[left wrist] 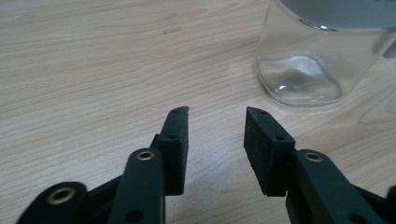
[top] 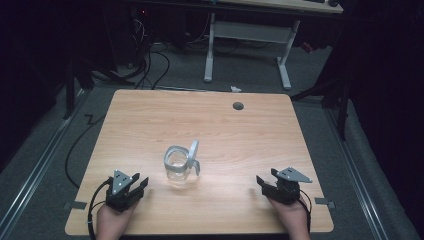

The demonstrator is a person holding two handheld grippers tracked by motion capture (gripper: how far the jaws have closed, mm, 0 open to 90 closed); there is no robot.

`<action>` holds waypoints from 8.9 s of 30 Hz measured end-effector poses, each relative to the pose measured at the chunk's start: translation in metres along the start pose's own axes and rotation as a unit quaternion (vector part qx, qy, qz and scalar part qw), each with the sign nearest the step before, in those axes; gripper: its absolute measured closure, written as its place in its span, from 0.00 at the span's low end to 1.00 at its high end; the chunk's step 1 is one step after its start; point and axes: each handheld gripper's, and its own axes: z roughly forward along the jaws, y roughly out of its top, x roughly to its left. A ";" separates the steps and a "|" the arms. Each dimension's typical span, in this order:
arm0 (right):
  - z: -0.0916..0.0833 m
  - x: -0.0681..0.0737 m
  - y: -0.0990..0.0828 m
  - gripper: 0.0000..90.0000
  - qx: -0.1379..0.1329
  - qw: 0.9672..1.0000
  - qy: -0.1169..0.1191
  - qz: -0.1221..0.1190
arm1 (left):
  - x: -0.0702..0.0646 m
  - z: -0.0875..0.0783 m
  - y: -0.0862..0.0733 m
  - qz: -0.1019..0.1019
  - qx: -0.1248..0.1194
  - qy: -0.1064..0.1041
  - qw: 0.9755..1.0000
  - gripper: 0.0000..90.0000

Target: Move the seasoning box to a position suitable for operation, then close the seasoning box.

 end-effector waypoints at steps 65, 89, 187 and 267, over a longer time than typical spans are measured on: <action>0.002 0.009 -0.009 0.70 -0.020 0.999 0.045 0.006 | -0.072 0.031 -0.016 -0.007 0.010 -0.074 0.997 1.00; 0.003 0.011 -0.009 0.71 -0.017 0.999 0.046 0.003 | -0.076 0.060 -0.014 -0.002 0.015 -0.072 0.997 1.00; 0.068 0.099 0.133 1.00 -0.094 0.989 0.098 -0.053 | -0.117 0.026 -0.057 -0.015 0.070 -0.178 0.981 1.00; -0.012 -0.021 -0.003 0.84 -0.070 0.996 -0.009 0.055 | 0.010 0.017 0.013 -0.025 0.008 -0.018 0.999 0.68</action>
